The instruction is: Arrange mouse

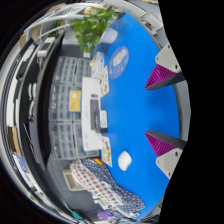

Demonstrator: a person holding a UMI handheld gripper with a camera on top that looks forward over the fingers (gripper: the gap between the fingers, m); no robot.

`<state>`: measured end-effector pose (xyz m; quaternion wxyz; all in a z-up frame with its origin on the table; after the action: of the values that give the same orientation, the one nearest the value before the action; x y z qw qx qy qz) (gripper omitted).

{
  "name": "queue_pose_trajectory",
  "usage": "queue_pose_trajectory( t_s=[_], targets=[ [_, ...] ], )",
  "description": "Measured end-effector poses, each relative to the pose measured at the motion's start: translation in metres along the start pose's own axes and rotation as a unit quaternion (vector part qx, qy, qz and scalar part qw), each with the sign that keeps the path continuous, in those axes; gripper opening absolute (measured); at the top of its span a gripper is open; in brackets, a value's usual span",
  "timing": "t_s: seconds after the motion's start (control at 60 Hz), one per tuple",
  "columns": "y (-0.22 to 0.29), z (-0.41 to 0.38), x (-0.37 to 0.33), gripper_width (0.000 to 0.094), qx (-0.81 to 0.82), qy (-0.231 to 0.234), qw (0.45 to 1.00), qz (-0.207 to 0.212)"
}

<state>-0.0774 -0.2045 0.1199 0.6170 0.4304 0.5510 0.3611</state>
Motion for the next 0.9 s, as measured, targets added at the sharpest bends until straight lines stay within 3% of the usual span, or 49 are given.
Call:
queue_pose_trajectory(
  t_s=[0.233, 0.45, 0.717, 0.9],
  targets=[
    [-0.017, -0.099, 0.055, 0.0842, -0.018, 0.072, 0.997, -0.031],
    [-0.007, -0.164, 0.117, 0.0840, -0.038, 0.105, 0.993, -0.048],
    [0.005, -0.211, 0.182, 0.0845, -0.050, 0.106, 0.990, -0.073],
    [0.018, -0.218, 0.222, 0.0840, -0.039, 0.077, 0.993, -0.076]
  ],
)
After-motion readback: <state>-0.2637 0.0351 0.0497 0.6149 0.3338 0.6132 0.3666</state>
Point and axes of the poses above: the point between the fingertips, and its own axes, seen from behind it with the camera up: z to the right, y up, x forward, the way the camera looks, the point moved 9 cm from there along -x, backward, against the way the camera looks, and after that the axes turned 9 degrees about z, right-handed, at the moved point
